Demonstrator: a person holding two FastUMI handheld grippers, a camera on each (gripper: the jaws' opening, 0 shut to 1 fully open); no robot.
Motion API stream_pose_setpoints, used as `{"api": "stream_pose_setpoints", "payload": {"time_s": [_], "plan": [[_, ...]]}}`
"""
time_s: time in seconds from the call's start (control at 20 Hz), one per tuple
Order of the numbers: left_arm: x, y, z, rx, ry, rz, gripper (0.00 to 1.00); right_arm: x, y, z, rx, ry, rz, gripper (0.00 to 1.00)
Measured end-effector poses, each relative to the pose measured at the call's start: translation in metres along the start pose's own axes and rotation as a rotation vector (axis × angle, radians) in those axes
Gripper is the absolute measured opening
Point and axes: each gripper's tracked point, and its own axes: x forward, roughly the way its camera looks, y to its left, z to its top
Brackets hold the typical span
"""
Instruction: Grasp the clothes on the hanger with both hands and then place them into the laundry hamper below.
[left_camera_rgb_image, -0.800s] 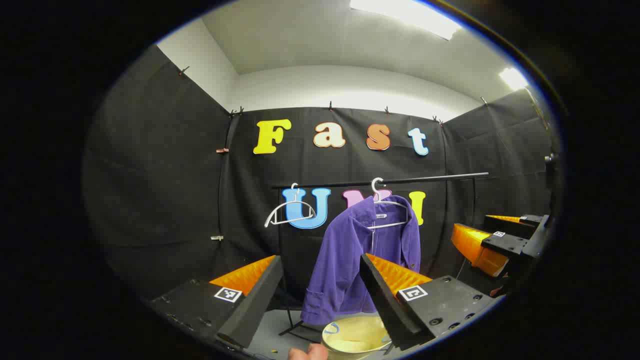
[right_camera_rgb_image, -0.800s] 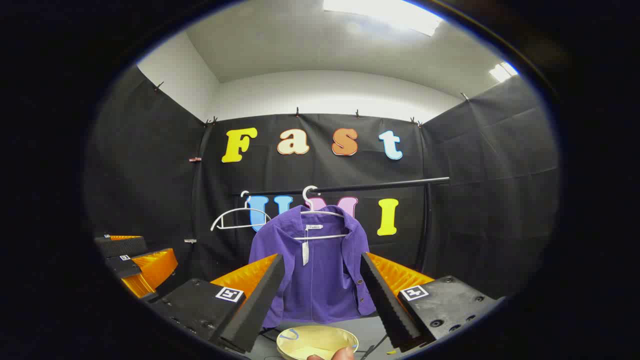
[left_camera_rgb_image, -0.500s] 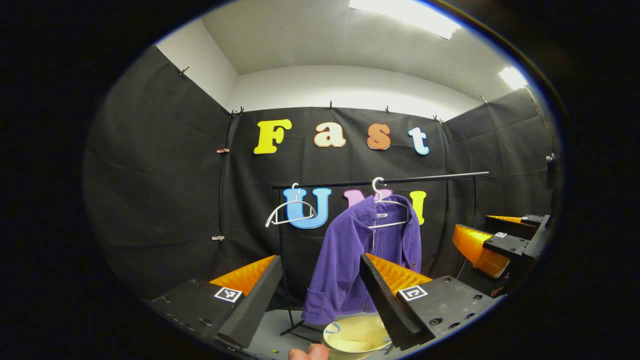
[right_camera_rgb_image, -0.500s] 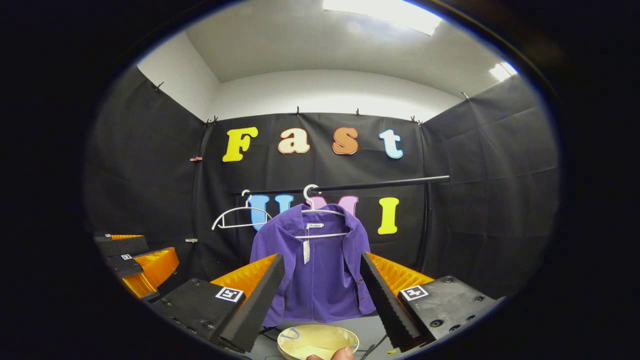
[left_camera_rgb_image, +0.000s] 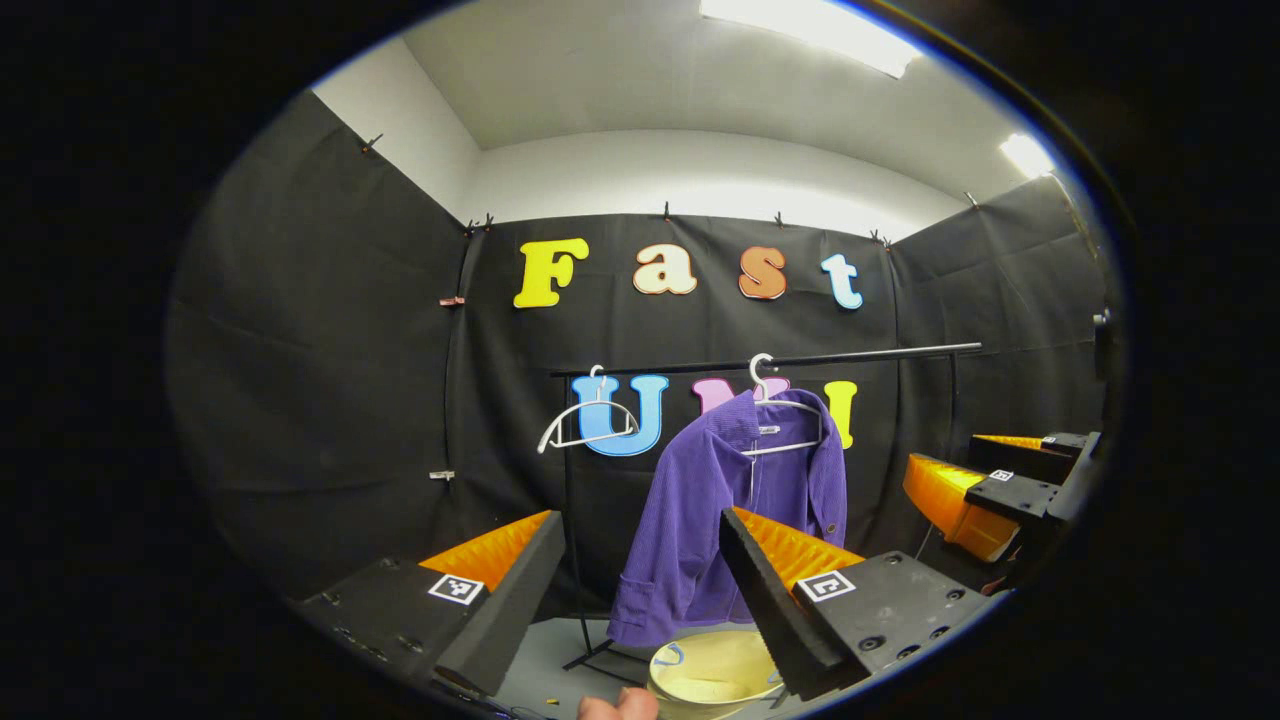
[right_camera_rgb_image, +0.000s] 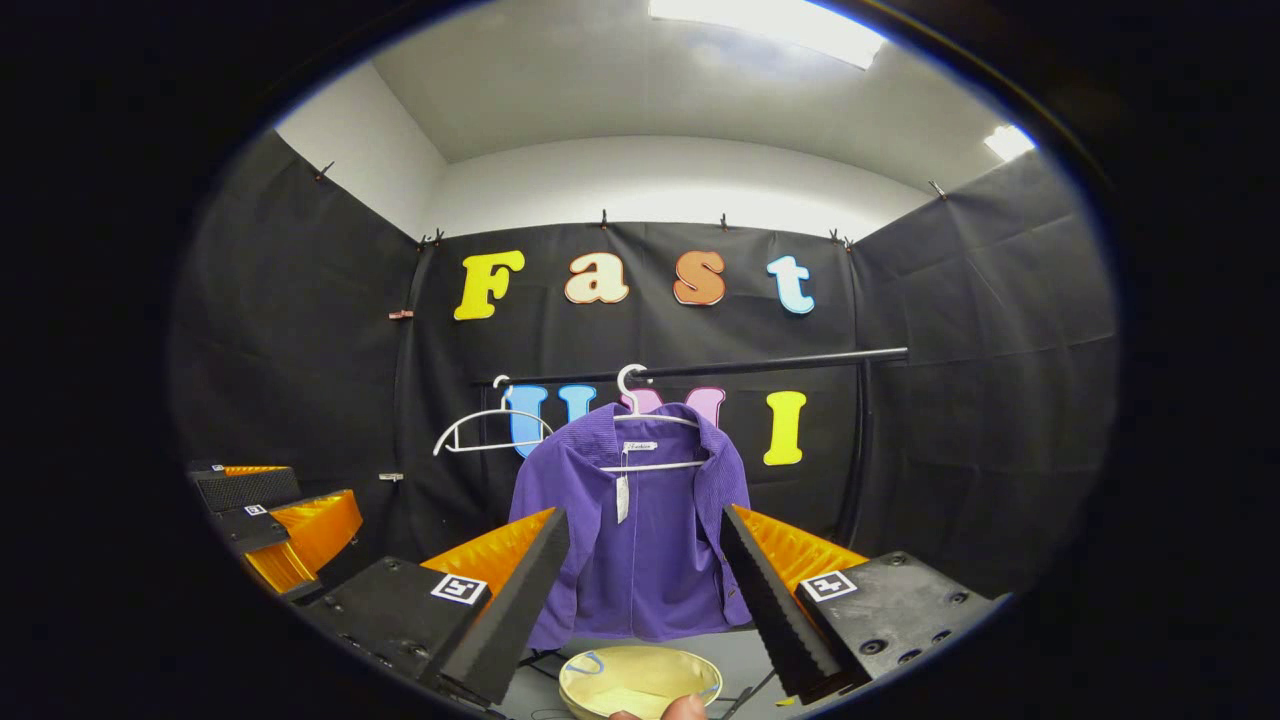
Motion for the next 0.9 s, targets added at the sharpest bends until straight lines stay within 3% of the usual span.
{"api": "stream_pose_setpoints", "payload": {"time_s": [0.65,0.9], "plan": [[0.008,-0.006,-0.001,-0.002,0.003,-0.030,0.98,0.009,0.002,0.006,-0.004,-0.012,-0.016,0.98],[0.036,-0.028,-0.007,0.008,0.013,-0.084,0.98,0.042,-0.018,0.011,-0.045,-0.043,-0.051,1.00]]}}
